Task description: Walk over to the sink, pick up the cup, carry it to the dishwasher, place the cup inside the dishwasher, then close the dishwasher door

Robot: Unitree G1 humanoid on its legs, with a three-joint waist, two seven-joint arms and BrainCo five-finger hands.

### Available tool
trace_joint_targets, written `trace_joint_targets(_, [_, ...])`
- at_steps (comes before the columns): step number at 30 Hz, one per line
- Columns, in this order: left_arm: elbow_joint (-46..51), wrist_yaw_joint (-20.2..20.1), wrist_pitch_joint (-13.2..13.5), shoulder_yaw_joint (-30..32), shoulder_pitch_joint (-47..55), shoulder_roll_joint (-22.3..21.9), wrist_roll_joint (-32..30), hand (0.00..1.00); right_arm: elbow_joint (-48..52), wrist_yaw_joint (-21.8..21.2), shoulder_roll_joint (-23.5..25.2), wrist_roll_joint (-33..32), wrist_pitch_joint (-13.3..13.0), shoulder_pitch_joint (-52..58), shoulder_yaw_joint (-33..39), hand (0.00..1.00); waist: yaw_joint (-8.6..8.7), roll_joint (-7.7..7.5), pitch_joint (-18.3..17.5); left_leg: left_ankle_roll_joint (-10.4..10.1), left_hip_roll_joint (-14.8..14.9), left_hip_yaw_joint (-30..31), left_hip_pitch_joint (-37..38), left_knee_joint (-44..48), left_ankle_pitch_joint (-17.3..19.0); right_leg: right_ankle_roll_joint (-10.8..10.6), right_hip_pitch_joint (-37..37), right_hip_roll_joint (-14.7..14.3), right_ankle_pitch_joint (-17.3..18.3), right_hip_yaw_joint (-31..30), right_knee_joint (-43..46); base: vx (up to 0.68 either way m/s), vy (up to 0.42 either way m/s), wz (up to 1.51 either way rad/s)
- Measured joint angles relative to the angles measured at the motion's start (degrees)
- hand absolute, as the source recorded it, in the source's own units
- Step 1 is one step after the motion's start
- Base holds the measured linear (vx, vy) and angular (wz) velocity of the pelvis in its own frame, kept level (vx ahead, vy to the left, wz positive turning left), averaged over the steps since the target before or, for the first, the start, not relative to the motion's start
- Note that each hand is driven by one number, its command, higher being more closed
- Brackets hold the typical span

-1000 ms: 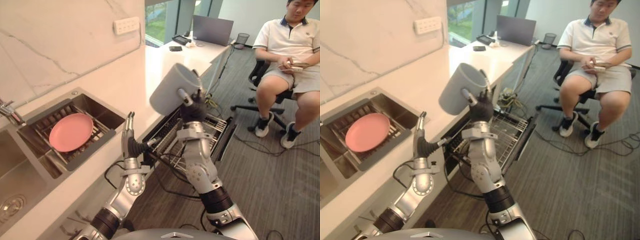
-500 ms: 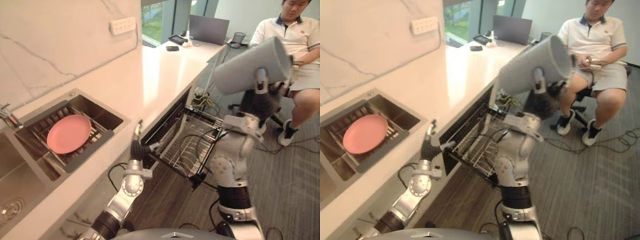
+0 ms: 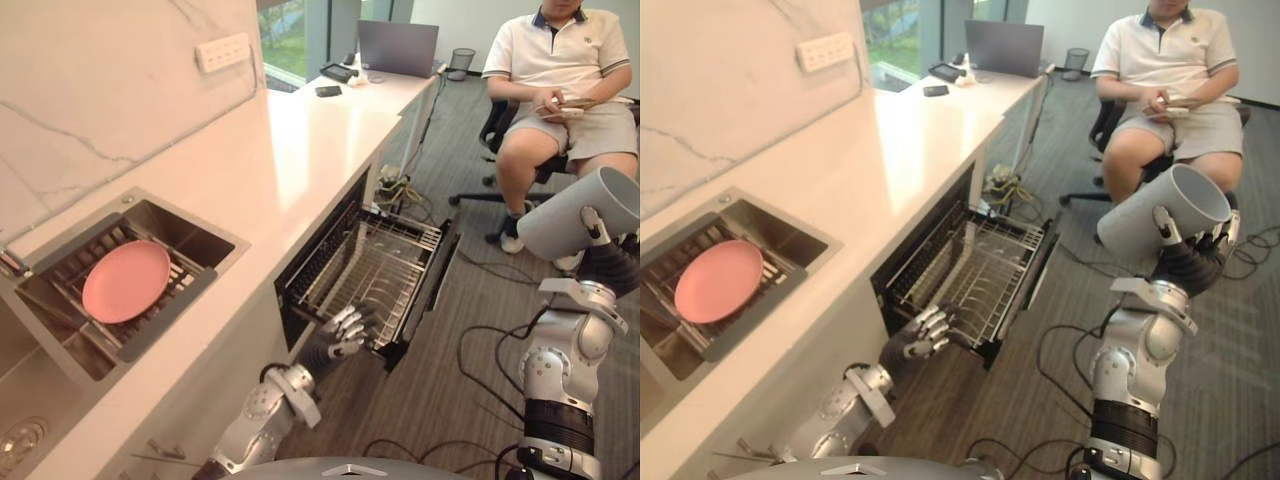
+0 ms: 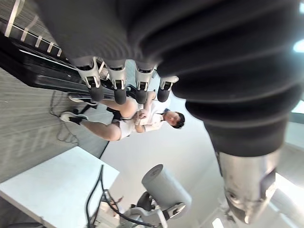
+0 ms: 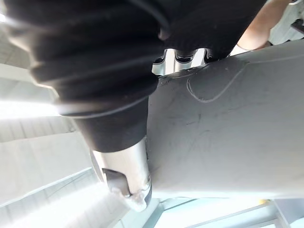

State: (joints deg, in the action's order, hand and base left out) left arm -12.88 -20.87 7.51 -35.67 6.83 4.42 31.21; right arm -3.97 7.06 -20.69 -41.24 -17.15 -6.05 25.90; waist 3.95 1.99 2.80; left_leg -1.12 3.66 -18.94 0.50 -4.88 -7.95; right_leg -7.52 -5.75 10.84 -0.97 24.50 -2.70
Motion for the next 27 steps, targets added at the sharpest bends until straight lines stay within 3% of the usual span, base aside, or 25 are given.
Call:
trace_joint_targets(2, [-4.48,0.97,-0.40,0.63,0.94,0.11,-4.97,0.00,-1.98,-2.21,-0.07,-0.03,1.26,1.26,-0.28,1.00,-0.33,-0.10,0.06,-0.01,0.17,0.24,-0.30,0.00,-0.01,0.07,0.01,-0.10,0.15,0.40,0.03,0.03,-0.013,0.07])
trace_joint_targets(5, [-13.01,5.70,-1.77,3.76,2.45,0.74,-13.73,0.00,-5.17,-5.03,0.44,-0.38,3.91,2.37,-2.41,1.00,-0.37,-0.26,0.17,-0.16,0.07,0.61,-0.38,0.00,0.10,0.04,-0.10,-0.09,0.41,1.42,0.03,0.04,-0.009,0.07])
trace_joint_targets(8, [-19.91,13.60,-1.89,11.99,4.04,2.13,-21.27,0.00,-9.61,-7.45,2.54,-1.48,6.94,2.81,-5.49,1.00,-0.61,-0.79,0.51,-0.35,-0.05,1.40,-0.33,0.01,0.23,-0.09,-0.60,-0.08,0.88,2.31,0.09,0.05,-0.009,0.14])
trace_joint_targets(12, [-24.97,20.56,-1.87,21.24,5.31,4.67,-29.57,0.00,-13.45,-7.95,4.48,1.62,7.46,2.99,-6.63,1.00,-1.68,-1.19,1.69,-0.43,-0.51,2.88,0.46,0.01,0.51,-0.22,-2.64,0.00,1.32,4.43,0.00,0.06,-0.004,0.21])
trace_joint_targets(16, [-29.05,22.07,-3.36,26.48,6.55,5.80,-34.40,0.00,-17.02,-7.31,4.27,5.50,7.66,0.79,-6.73,1.00,-2.66,-1.01,2.73,-0.35,-0.99,3.77,0.44,0.01,0.64,-0.67,-3.33,0.27,1.57,5.63,0.00,0.06,0.012,0.18])
trace_joint_targets(21, [-32.90,22.20,-6.51,29.52,8.33,5.74,-40.49,0.00,-20.46,-5.51,4.12,10.83,10.20,-2.01,-6.90,1.00,-3.58,-0.87,4.06,-0.06,-1.48,5.49,0.65,0.03,0.43,-1.17,-4.63,0.74,1.91,7.58,0.04,0.06,0.011,0.17])
trace_joint_targets(24, [-33.85,21.94,-8.57,31.39,9.46,5.47,-41.08,0.00,-24.45,-4.99,2.10,14.63,12.37,-5.48,-7.08,1.00,-4.15,-0.81,5.29,0.00,-1.83,6.37,0.59,0.04,0.38,-1.48,-4.81,0.89,2.31,8.01,0.57,0.03,0.004,0.12])
trace_joint_targets(27, [-33.81,21.54,-9.08,32.89,8.65,4.79,-41.02,0.00,-29.17,-3.55,-1.92,19.36,14.09,-11.25,-7.27,1.00,-4.53,0.44,8.08,0.58,-2.24,7.38,-0.33,0.14,-0.21,-1.52,-3.68,1.77,3.12,9.29,2.95,-0.02,0.027,0.20])
